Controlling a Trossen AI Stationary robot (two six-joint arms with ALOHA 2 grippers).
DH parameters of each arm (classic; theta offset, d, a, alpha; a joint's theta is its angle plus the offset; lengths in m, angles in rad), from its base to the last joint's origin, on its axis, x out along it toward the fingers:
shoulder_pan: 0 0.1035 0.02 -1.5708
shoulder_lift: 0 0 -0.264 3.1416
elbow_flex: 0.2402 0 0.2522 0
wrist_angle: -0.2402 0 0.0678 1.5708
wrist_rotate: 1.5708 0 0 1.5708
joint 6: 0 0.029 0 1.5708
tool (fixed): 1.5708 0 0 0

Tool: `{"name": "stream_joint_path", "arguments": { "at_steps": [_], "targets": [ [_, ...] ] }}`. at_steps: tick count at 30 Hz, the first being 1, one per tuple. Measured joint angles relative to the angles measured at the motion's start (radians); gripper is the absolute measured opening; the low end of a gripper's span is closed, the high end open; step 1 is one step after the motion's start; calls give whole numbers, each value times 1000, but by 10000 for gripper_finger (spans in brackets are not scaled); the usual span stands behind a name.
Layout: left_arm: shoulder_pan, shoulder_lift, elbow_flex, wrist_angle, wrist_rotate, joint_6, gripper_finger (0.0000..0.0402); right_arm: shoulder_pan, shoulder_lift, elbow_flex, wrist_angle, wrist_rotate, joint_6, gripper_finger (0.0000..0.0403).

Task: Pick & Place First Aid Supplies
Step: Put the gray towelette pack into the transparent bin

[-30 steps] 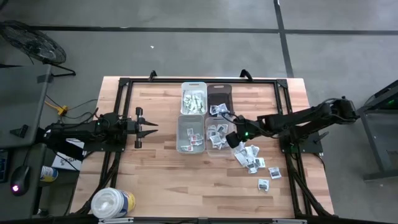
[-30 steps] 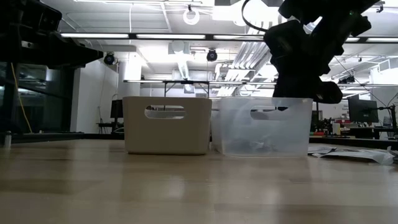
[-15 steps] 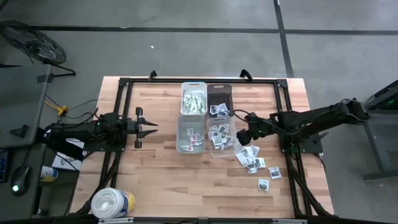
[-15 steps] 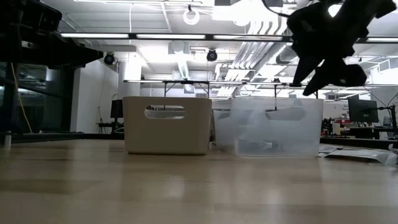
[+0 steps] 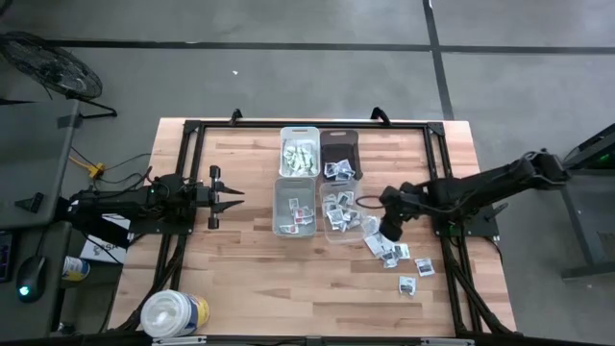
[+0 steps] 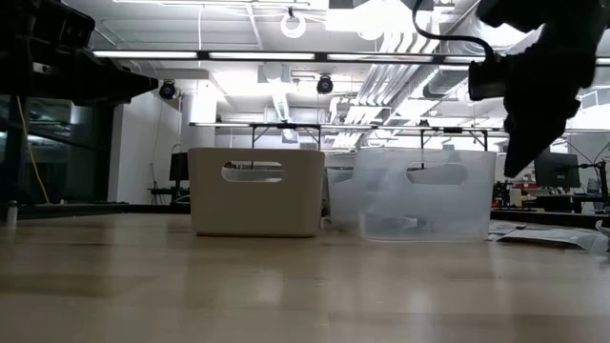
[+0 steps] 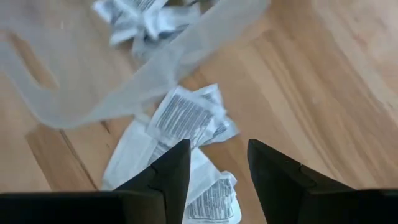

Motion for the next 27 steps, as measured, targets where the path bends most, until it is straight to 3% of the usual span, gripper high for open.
{"name": "stream_joint_path", "arguments": {
  "at_steps": [7, 16, 27],
  "targets": [
    [0, 0, 0, 0, 0, 0, 96, 27, 53, -41, 107, -42, -143, 154],
    [0, 0, 0, 0, 0, 0, 96, 101, 112, -46, 173, -44, -475, 154],
    [0, 0, 0, 0, 0, 0, 96, 117, 242, -46, 268, -18, -653, 153]
  ]
}}
